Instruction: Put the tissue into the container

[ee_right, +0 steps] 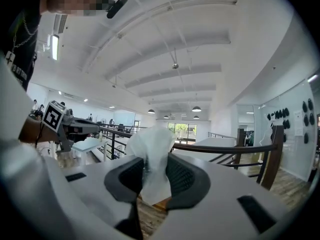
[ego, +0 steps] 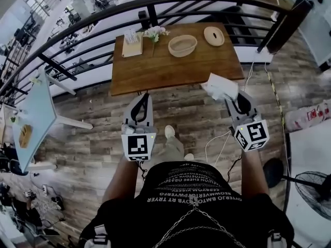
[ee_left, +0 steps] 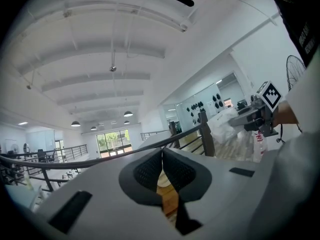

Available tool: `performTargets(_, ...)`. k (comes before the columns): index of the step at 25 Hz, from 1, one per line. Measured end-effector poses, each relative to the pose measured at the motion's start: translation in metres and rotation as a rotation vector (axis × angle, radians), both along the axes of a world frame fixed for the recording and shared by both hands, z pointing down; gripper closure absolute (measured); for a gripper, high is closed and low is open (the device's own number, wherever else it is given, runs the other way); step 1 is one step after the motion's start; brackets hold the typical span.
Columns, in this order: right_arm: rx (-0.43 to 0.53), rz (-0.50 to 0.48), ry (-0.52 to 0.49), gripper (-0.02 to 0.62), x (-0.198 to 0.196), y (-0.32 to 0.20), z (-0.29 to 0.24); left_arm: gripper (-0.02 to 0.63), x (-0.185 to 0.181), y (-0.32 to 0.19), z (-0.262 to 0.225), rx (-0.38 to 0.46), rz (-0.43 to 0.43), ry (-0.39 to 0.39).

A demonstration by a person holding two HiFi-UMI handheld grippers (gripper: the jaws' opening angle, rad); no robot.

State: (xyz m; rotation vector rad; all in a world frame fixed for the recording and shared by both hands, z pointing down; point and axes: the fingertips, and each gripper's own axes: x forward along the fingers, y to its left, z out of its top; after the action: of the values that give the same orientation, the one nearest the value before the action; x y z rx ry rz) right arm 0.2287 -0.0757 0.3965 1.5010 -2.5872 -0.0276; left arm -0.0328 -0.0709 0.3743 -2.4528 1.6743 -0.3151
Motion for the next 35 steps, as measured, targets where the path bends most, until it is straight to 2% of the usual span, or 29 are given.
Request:
performTargets(7, -0.016, -0.009, 0.0, 0.489, -0.015, -0.054, -0.002, 0.577, -0.002, -0.045, 0.008, -0.01, 0.025, -0.009)
performTargets(22, -0.048, -0.017, 0.024, 0.489, -0.06, -0.184, -0.005, 0.577, -0.03, -0.194, 0.013, -0.032, 0.04, 0.007)
performTargets(35, -0.009, 0.022, 0.049, 0.489, -0.095, -0.27, -0.035, 0.577, -0.058, -0.277, 0.001, -0.015, 0.114, 0.009)
